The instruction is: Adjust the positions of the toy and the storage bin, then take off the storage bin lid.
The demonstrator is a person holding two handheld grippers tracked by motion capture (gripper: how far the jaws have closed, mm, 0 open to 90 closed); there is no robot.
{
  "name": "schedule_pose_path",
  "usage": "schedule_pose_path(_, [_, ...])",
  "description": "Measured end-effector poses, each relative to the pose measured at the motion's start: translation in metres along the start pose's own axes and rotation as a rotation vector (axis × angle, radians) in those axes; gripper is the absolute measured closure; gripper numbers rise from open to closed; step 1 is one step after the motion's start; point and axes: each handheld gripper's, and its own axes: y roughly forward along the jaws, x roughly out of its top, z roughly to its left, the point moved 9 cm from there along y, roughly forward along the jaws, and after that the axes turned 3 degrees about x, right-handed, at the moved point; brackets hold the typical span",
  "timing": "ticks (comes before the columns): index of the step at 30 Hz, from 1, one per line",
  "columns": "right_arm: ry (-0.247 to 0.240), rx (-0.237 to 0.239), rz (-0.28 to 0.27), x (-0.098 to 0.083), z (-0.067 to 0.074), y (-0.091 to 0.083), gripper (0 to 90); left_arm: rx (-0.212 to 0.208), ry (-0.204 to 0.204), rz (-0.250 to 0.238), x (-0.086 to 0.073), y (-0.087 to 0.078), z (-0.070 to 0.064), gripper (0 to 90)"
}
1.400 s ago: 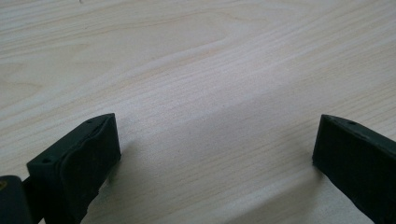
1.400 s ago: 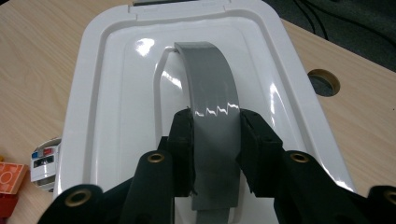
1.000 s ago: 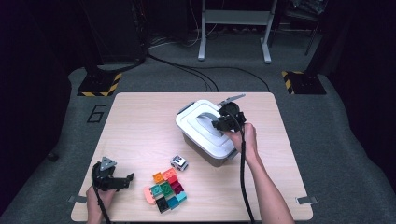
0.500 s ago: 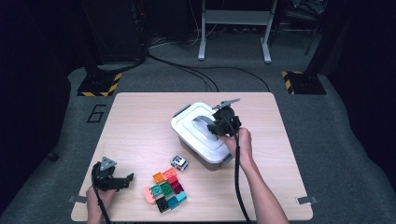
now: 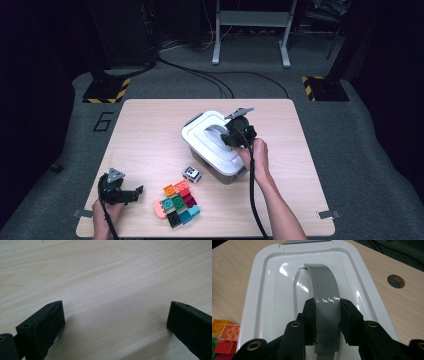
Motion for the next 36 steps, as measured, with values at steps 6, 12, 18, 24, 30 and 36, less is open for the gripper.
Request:
schedule_pose_path(6, [-0.002,-0.012,-0.047,0.010,-0.005,-0.016,67.9,0.004,-0.001,-0.012,0.001,0.001,0.000,1.7])
schedule_pose_path(12, [-0.014,-0.031,-0.077,0.020,-0.015,-0.032,67.9,0.005,0.001,-0.010,0.000,0.001,0.000,1.7])
schedule_pose_path(18, [-0.006,-0.054,-0.088,0.023,-0.028,-0.043,67.9,0.004,-0.002,-0.008,0.000,0.001,0.000,1.7])
schedule_pose_path(24, [0.004,-0.074,-0.114,0.024,-0.044,-0.055,67.9,0.000,-0.004,-0.006,0.000,0.000,0.000,1.8])
schedule_pose_path(30, [0.035,-0.103,-0.124,0.021,-0.061,-0.064,67.9,0.000,0.002,-0.005,0.000,0.000,0.000,2.2])
schedule_pose_path(36, [0.064,-0.140,-0.127,0.016,-0.083,-0.072,67.9,0.000,0.002,-0.006,0.000,0.000,0.000,2.2])
